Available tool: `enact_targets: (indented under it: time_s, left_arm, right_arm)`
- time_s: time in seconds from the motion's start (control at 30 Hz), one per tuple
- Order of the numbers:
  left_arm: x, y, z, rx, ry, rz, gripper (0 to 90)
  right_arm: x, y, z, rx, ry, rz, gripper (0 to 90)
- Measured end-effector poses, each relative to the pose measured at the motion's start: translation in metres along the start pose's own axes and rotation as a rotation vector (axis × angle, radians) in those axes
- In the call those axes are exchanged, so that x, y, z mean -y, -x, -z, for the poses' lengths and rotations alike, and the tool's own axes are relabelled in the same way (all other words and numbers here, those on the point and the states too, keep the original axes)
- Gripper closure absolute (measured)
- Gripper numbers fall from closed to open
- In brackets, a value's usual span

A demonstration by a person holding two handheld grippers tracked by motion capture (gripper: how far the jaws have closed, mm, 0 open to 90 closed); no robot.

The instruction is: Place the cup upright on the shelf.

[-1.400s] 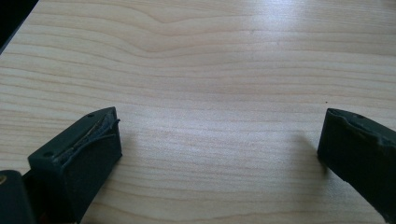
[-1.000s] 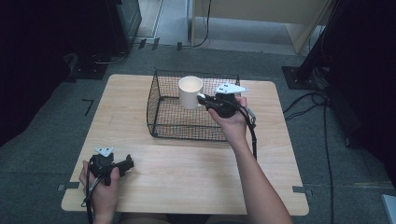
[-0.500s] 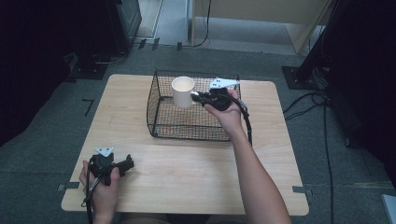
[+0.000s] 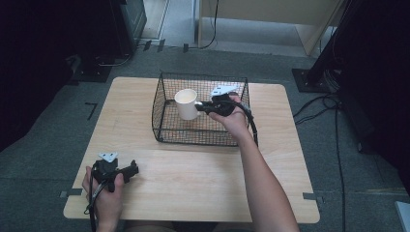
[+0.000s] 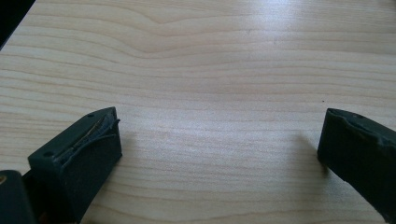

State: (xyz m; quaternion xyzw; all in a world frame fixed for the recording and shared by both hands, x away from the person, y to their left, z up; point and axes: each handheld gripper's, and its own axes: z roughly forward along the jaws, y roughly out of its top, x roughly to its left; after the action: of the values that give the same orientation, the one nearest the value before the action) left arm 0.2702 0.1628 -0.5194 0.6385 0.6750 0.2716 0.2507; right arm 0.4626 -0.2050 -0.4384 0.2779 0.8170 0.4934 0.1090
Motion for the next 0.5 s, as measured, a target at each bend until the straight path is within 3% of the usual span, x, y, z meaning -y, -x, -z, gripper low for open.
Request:
enact_targets:
  time_s: [0.1,0.27,0.5]
  left_arm:
    - [0.0000,0.0000,0.0000,0.000,0.000,0.000,0.0]
    - [0.0001,0.0001,0.0000,0.000,0.001,0.000,0.0]
    - [0.0000,0.0001,0.0000,0.001,0.000,0.001,0.0]
  right_arm:
    - [0.0004,0.0003,-0.0012,-0.003,-0.017,-0.009,80.7]
    - [0.0033,0.0012,-0.0060,0.017,-0.091,0.006,80.6]
    - [0.0045,0.0044,-0.0060,-0.007,-0.098,0.009,80.6]
